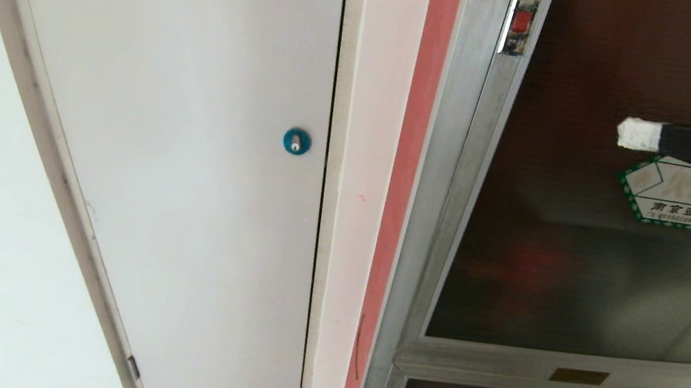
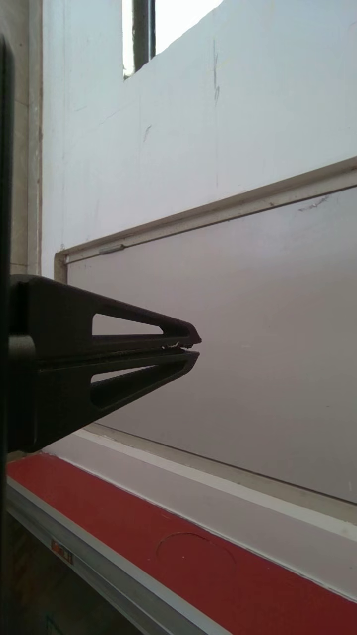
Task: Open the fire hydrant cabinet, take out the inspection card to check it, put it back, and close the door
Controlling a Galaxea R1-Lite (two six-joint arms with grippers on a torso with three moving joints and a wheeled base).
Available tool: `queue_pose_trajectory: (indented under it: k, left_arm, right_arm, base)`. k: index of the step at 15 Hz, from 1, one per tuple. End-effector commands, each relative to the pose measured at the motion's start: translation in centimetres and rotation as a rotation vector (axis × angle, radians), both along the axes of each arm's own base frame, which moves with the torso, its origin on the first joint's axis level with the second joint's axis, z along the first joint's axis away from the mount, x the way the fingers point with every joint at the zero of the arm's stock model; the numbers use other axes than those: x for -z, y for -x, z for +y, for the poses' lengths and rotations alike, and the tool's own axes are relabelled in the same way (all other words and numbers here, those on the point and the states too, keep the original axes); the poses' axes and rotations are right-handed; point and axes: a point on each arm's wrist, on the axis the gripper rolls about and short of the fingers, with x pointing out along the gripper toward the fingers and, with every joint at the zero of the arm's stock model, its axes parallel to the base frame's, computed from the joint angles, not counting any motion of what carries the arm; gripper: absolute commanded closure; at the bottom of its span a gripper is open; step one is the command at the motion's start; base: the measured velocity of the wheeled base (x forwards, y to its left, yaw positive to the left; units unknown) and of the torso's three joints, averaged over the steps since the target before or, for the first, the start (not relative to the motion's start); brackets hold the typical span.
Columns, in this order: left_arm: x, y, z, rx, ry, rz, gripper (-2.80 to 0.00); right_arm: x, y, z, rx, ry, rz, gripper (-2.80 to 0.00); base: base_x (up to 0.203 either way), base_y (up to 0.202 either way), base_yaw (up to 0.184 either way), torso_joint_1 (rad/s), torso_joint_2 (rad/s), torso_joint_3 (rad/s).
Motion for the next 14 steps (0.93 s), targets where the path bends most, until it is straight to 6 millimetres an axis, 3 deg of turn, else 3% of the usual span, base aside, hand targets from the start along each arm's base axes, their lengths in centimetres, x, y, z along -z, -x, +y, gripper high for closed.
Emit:
queue_pose_trajectory:
  k: [1, 14]
  left_arm:
    - [0.0, 0.0, 0.0, 0.001, 0.000, 0.003, 0.00]
    - [0.0, 0.0, 0.0, 0.001, 0.000, 0.003, 0.00]
  right_arm:
    - [-0.3, -2.5, 1.7, -0.015, 0.008, 0.022, 0.00]
    - [-3.7, -7.3, 3.9, 0.029, -0.023, -0.057, 0.00]
  base:
    - [0.000, 0.000, 0.000, 0.000, 0.00, 0.000]
    - [0.000, 0.000, 0.000, 0.000, 0.00, 0.000]
